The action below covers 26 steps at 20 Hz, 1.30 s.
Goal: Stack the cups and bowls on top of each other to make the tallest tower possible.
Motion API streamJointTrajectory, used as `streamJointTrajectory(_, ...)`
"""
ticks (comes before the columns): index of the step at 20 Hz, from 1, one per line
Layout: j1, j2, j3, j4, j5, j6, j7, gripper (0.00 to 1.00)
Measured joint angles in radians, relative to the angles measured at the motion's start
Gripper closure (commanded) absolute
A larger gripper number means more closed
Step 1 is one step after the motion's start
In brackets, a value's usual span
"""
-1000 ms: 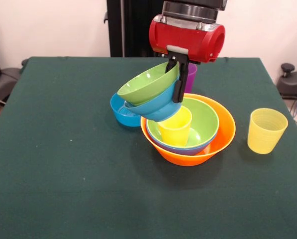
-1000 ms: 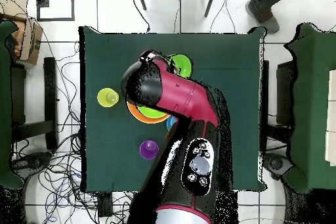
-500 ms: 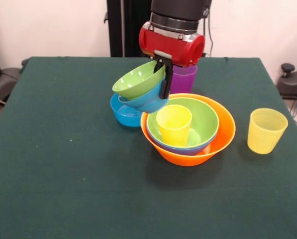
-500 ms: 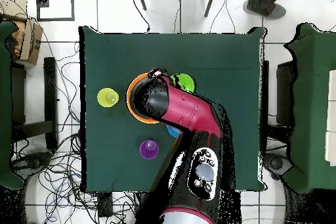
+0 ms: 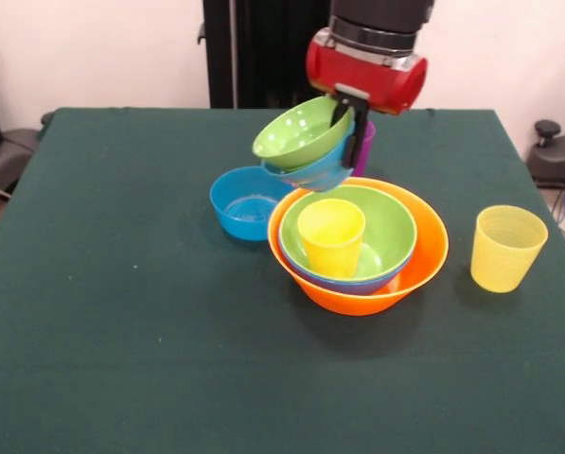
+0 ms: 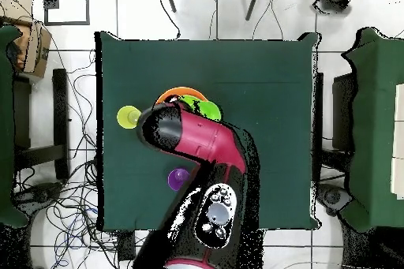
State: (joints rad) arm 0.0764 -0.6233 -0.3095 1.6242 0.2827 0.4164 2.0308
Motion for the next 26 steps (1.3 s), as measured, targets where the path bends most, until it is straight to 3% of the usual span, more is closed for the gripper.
streamJointTrajectory(9, 0.05, 0.003, -0.023, 0.0, 0.005, 0.03, 0.0, 1.0)
streamJointTrajectory(26, -0.007, 0.036, -0.022, -0.001, 0.006, 0.03, 0.0, 1.0)
